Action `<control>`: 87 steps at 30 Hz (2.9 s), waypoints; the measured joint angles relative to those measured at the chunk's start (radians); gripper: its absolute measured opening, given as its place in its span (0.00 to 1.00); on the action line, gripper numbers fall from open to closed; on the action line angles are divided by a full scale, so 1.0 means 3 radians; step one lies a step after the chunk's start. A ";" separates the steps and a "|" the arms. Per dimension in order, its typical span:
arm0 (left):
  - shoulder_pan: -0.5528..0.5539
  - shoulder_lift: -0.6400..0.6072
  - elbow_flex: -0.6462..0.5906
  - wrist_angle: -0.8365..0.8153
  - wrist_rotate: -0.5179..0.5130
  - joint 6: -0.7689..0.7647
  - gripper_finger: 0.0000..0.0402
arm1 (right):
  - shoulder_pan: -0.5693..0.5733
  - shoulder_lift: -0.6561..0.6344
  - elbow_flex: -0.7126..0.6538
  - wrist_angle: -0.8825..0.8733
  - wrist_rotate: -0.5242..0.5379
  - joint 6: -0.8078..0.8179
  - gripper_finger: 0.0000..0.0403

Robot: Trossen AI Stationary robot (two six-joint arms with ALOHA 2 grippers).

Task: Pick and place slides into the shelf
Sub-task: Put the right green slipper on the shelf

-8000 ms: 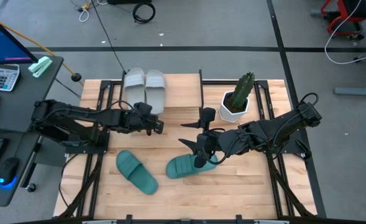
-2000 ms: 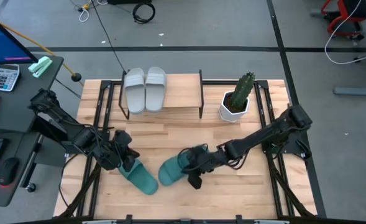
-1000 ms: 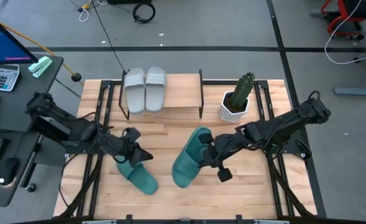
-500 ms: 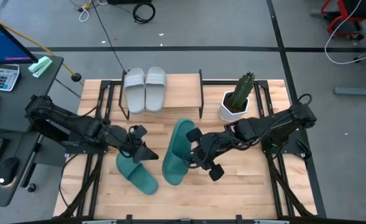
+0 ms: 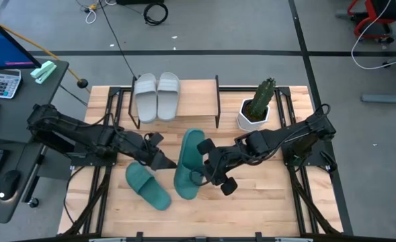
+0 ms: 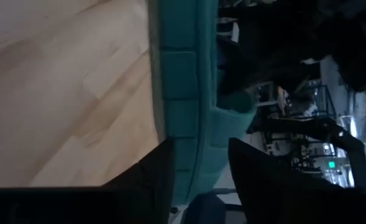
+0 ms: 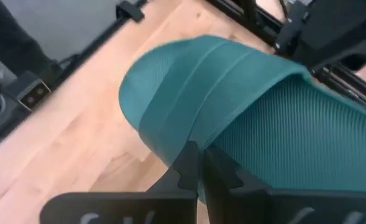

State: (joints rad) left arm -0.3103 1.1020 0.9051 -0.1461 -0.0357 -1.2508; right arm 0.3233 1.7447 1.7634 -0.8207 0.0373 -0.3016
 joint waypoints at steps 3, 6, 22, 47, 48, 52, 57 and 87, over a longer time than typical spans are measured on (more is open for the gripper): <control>0.0000 0.0023 0.0003 0.0014 0.0000 -0.0065 0.46 | -0.0024 -0.0012 0.0000 -0.0061 0.0122 -0.0001 0.02; -0.0020 0.0021 0.0000 0.0004 -0.0004 -0.0118 0.52 | -0.0062 -0.0029 0.0000 -0.0078 0.0289 0.0000 0.01; 0.0022 0.0047 0.0001 -0.0210 -0.0141 -0.0132 0.63 | -0.0178 -0.0055 -0.0001 -0.0012 0.0553 0.0013 0.01; 0.0019 0.0043 0.0001 -0.0330 -0.0447 0.0154 0.51 | -0.0176 -0.0072 -0.0004 0.0184 0.0465 0.0018 0.01; 0.0019 0.0043 0.0001 -0.0325 -0.0454 0.0155 0.50 | -0.0174 -0.0072 -0.0004 0.0187 0.0465 0.0018 0.01; 0.0019 0.0043 0.0001 -0.0319 -0.0455 0.0147 0.46 | -0.0173 -0.0072 -0.0004 0.0196 0.0464 0.0018 0.01; 0.0020 0.0043 0.0001 -0.0319 -0.0485 0.0174 0.45 | -0.0174 -0.0074 -0.0004 0.0197 0.0464 0.0017 0.01; 0.0012 0.0043 0.0002 -0.0353 -0.0547 0.0158 0.55 | -0.0294 -0.0074 -0.0004 0.0156 0.0749 -0.0057 0.01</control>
State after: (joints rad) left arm -0.3069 1.1149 0.9055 -0.2519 -0.1998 -1.2034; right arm 0.2351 1.7226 1.7622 -0.7738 0.2619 -0.3187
